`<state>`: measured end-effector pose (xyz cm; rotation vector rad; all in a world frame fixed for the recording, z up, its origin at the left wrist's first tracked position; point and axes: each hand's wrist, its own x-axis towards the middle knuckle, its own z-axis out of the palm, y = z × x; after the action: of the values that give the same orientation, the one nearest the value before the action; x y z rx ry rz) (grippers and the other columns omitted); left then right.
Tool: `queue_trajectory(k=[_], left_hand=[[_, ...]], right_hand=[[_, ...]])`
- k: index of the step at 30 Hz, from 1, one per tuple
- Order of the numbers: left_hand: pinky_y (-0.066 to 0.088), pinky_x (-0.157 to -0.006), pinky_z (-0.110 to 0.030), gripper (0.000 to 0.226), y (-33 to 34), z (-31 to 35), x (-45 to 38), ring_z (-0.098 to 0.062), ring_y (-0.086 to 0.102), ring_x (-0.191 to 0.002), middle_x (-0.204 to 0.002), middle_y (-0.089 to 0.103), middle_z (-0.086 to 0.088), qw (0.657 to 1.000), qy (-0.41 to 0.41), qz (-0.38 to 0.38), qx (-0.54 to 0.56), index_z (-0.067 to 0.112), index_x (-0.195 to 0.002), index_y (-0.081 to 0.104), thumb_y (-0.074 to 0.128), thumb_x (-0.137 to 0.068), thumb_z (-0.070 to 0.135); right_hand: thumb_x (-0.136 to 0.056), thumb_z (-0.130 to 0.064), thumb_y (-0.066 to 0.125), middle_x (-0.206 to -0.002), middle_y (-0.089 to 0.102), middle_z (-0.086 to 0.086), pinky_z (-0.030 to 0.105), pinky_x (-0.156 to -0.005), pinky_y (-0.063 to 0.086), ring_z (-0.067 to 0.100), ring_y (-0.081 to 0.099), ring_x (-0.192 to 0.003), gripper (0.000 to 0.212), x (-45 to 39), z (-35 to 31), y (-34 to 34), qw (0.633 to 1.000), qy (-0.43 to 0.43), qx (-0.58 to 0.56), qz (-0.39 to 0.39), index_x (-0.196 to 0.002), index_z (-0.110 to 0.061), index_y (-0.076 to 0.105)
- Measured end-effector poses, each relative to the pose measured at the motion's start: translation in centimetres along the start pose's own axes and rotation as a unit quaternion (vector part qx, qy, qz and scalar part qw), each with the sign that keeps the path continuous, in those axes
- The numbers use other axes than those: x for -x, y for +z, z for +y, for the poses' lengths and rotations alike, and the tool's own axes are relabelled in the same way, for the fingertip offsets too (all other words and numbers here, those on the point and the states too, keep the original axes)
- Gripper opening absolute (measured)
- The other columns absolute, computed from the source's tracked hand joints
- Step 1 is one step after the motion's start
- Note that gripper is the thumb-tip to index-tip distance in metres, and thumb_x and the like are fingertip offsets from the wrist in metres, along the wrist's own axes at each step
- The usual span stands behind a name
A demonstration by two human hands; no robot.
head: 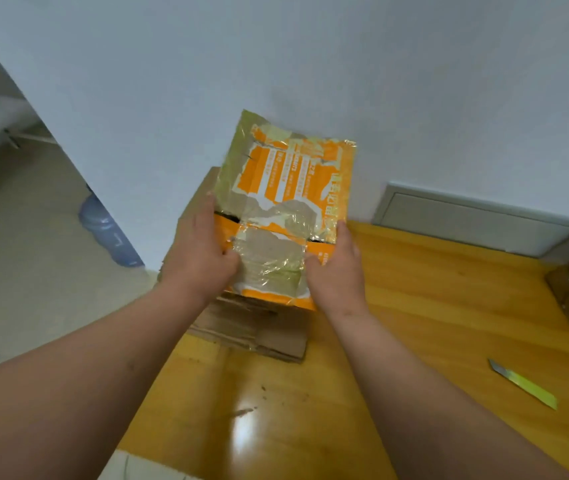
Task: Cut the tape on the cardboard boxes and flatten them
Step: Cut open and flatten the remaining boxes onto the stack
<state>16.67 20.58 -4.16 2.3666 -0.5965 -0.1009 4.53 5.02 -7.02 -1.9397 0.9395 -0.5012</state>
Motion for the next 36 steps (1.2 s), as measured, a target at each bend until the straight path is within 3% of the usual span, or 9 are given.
queue_trajectory(k=[3,5,10,14,18,21,24,31,36], left_hand=[[0.053,-0.086,-0.046,0.069,-2.9,-2.7,-3.2,-0.029,0.059,-0.098,-0.121,0.054,-0.008,1.000,0.019,0.008,0.001,0.032,-0.144,0.035,0.059,-0.080,0.020],[0.046,-0.082,-0.037,0.072,-3.8,-4.8,-5.1,-0.029,0.056,-0.095,-0.125,0.047,-0.009,0.999,0.014,0.010,-0.034,0.030,-0.147,0.030,0.058,-0.082,0.018],[0.046,-0.088,-0.040,0.061,-2.9,-8.6,-7.9,-0.037,0.056,-0.112,-0.145,0.032,-0.012,0.992,0.018,-0.075,-0.103,0.031,-0.147,0.034,0.057,-0.091,0.023],[0.030,-0.111,-0.048,0.066,-1.1,-10.3,-8.5,-0.037,0.018,-0.143,-0.163,0.000,-0.006,0.949,0.043,-0.172,-0.260,0.040,-0.147,0.029,0.058,-0.088,0.036],[0.008,-0.122,-0.048,0.075,0.1,-10.2,-9.5,-0.029,-0.002,-0.150,-0.164,-0.006,-0.003,0.915,0.117,-0.244,-0.300,0.031,-0.151,0.025,0.057,-0.084,0.035],[0.010,-0.123,-0.043,0.062,1.0,-9.5,-11.1,-0.029,-0.002,-0.152,-0.165,-0.003,-0.010,0.898,0.152,-0.278,-0.304,0.012,-0.148,0.035,0.051,-0.091,0.028],[0.004,-0.124,-0.041,0.063,2.3,-9.3,-12.3,-0.030,-0.004,-0.152,-0.165,-0.001,-0.014,0.898,0.159,-0.295,-0.286,0.002,-0.152,0.021,0.039,-0.101,0.035],[-0.001,-0.121,-0.044,0.071,5.9,-11.1,-12.3,-0.026,-0.014,-0.151,-0.165,-0.014,-0.003,0.908,0.174,-0.266,-0.271,0.020,-0.157,-0.003,0.023,-0.100,0.052],[-0.010,-0.119,-0.044,0.072,7.5,-12.7,-12.0,-0.023,-0.027,-0.147,-0.160,-0.031,0.000,0.896,0.164,-0.287,-0.296,0.028,-0.153,-0.022,0.004,-0.094,0.059]], right_hand=[[-0.092,-0.026,0.063,-0.137,0.039,0.006,0.026,-0.086,0.032,0.024,0.048,-0.117,0.077,-1.7,-3.3,3.8,0.999,-0.014,0.033,-0.021,-0.155,-0.028,0.018],[-0.091,-0.030,0.064,-0.136,0.039,0.007,0.027,-0.083,0.035,0.021,0.049,-0.109,0.078,-2.7,-4.7,6.2,0.998,-0.012,0.061,-0.029,-0.154,-0.027,0.018],[-0.092,-0.046,0.057,-0.137,0.038,0.011,0.038,-0.089,0.039,0.031,0.049,-0.116,0.071,-3.7,-4.9,9.9,0.970,0.036,0.235,-0.047,-0.151,-0.024,0.024],[-0.086,-0.049,0.052,-0.156,0.015,0.009,0.053,-0.109,0.019,0.034,0.022,-0.138,0.065,-3.2,-4.0,11.0,0.908,0.005,0.414,-0.067,-0.146,-0.034,0.031],[-0.083,-0.039,0.049,-0.163,-0.018,0.002,0.052,-0.116,-0.013,0.026,-0.016,-0.150,0.076,-3.9,-3.7,12.1,0.887,-0.075,0.435,-0.133,-0.153,-0.032,0.020],[-0.089,-0.042,0.038,-0.165,-0.011,0.006,0.048,-0.121,-0.007,0.024,-0.014,-0.151,0.067,-5.0,-3.6,13.0,0.890,-0.092,0.412,-0.172,-0.151,-0.020,0.029],[-0.095,-0.055,0.033,-0.165,-0.007,0.010,0.045,-0.122,-0.002,0.026,-0.012,-0.151,0.068,-5.7,-2.7,13.7,0.885,-0.086,0.415,-0.190,-0.149,-0.013,0.028],[-0.088,-0.073,0.024,-0.164,-0.015,0.004,0.042,-0.120,0.009,0.022,-0.004,-0.151,0.089,-7.0,0.3,13.6,0.889,-0.091,0.409,-0.182,-0.158,-0.020,0.007],[-0.084,-0.078,0.003,-0.160,-0.028,0.004,0.045,-0.118,-0.017,0.020,-0.026,-0.147,0.092,-7.1,2.3,14.3,0.863,-0.116,0.449,-0.202,-0.156,-0.023,-0.009]])
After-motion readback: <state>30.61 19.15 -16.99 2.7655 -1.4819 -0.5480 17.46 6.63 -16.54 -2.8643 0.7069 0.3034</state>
